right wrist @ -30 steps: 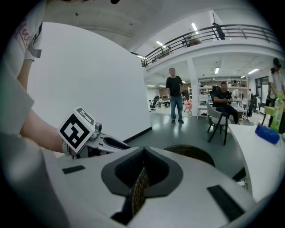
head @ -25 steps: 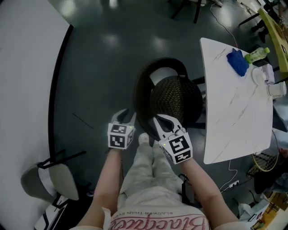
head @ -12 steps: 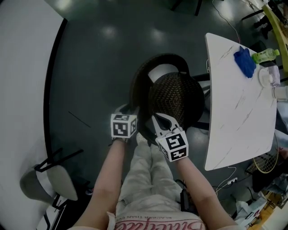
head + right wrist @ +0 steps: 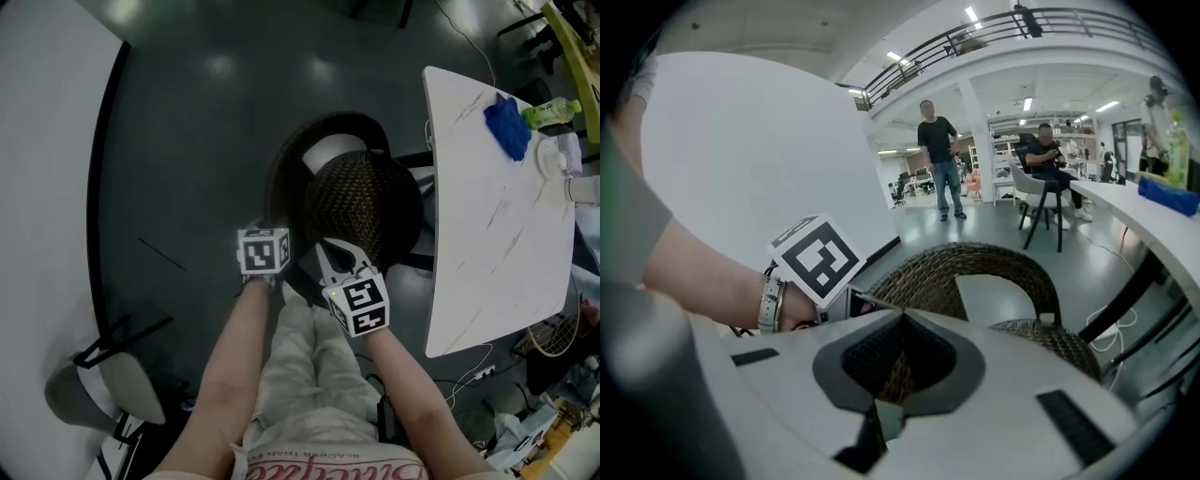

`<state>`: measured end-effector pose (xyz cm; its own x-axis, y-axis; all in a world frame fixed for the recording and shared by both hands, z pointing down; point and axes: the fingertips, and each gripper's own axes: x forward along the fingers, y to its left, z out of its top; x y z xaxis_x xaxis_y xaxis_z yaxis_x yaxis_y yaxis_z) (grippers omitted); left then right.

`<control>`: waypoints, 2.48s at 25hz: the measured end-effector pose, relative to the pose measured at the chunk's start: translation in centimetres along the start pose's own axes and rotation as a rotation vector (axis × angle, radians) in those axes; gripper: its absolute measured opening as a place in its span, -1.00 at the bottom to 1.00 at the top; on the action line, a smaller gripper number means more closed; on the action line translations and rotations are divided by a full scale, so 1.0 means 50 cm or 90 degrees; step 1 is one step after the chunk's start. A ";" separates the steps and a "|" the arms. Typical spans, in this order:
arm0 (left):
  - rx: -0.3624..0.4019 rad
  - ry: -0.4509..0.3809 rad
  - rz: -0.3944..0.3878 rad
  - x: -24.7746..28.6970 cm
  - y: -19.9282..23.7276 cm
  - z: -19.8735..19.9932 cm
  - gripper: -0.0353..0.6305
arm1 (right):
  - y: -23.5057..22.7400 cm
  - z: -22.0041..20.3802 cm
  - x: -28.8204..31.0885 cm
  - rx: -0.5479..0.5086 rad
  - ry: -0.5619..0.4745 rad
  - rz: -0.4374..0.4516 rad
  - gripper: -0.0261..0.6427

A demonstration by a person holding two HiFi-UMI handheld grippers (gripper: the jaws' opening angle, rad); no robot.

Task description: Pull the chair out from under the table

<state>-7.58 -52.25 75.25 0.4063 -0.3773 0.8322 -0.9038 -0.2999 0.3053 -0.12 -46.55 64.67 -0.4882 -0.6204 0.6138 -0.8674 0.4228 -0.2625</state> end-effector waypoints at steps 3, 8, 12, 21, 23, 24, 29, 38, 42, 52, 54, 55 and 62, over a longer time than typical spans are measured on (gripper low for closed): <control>-0.024 -0.005 0.004 -0.001 0.001 0.000 -0.74 | -0.002 -0.005 -0.002 -0.002 0.008 -0.001 -0.91; -0.043 -0.009 0.010 -0.011 0.021 0.001 -0.76 | 0.007 -0.003 -0.001 -0.012 0.016 0.002 -0.91; -0.050 -0.008 0.027 -0.033 0.070 -0.002 -0.77 | 0.018 0.005 0.006 -0.013 0.017 0.005 -0.91; -0.101 -0.032 0.075 -0.096 0.216 -0.016 -0.77 | 0.070 0.015 0.046 -0.036 0.028 0.036 -0.91; -0.104 -0.037 0.082 -0.112 0.249 -0.021 -0.77 | 0.088 0.018 0.057 -0.043 0.031 0.045 -0.91; -0.106 -0.038 0.086 -0.121 0.264 -0.023 -0.77 | 0.098 0.020 0.062 -0.047 0.032 0.050 -0.91; -0.113 -0.041 0.101 -0.150 0.329 -0.029 -0.77 | 0.142 0.024 0.079 -0.066 0.039 0.078 -0.91; -0.105 -0.038 0.112 -0.188 0.418 -0.037 -0.76 | 0.189 0.016 0.079 -0.091 0.054 0.107 -0.91; -0.090 -0.029 0.109 -0.187 0.419 -0.036 -0.75 | 0.185 0.017 0.066 -0.094 0.055 0.104 -0.91; -0.100 -0.066 0.132 -0.258 0.396 -0.030 -0.29 | 0.197 0.055 0.010 -0.115 0.035 0.109 -0.91; -0.078 -0.084 0.142 -0.289 0.378 -0.024 -0.25 | 0.209 0.071 -0.008 -0.123 0.026 0.116 -0.91; -0.063 -0.093 0.148 -0.304 0.370 -0.021 -0.25 | 0.214 0.079 -0.017 -0.130 0.021 0.119 -0.91; 0.023 -0.166 0.146 -0.407 0.259 0.008 -0.25 | 0.245 0.137 -0.095 -0.183 -0.028 0.123 -0.91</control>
<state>-27.50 -48.83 62.09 0.2187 -0.6479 0.7296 -0.9719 -0.2113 0.1037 -9.09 -42.95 53.46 -0.6499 -0.5360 0.5388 -0.6989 0.7001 -0.1466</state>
